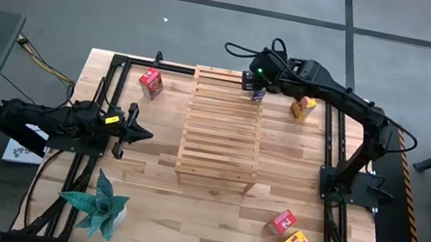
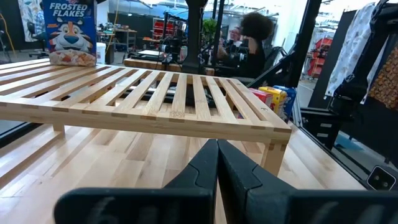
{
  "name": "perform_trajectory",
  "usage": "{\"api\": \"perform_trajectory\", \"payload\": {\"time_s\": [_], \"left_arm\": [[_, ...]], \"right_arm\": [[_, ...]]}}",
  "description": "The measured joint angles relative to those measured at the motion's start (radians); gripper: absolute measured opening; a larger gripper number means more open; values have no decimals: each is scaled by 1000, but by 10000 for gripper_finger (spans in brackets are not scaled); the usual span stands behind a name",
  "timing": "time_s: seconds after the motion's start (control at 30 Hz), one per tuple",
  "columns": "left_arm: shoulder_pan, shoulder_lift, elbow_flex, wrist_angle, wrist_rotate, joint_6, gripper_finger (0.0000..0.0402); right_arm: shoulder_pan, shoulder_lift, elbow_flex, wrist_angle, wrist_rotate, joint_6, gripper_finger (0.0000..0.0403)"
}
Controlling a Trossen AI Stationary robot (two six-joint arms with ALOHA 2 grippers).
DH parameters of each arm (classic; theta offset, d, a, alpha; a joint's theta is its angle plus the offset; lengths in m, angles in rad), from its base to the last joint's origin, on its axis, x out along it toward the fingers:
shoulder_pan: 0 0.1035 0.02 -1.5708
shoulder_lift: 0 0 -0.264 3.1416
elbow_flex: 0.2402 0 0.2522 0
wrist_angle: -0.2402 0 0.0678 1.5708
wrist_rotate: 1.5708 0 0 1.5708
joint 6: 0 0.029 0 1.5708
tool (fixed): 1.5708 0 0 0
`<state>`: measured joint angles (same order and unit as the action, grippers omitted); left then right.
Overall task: Stack cereal on shelf
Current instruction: Put the top blue cereal box on the shelf
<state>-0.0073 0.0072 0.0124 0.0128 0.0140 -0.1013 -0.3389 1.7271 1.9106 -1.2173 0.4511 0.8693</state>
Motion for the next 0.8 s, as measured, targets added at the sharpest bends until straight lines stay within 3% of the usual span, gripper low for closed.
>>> {"api": "perform_trajectory", "payload": {"time_s": [0.4,0.8], "left_arm": [[0,0,0,0,0,0,0],[0,0,0,0,0,0,0]], "right_arm": [[6,0,0,5,-30,-42,209],[6,-1,0,3,-133,-50,209]]}}
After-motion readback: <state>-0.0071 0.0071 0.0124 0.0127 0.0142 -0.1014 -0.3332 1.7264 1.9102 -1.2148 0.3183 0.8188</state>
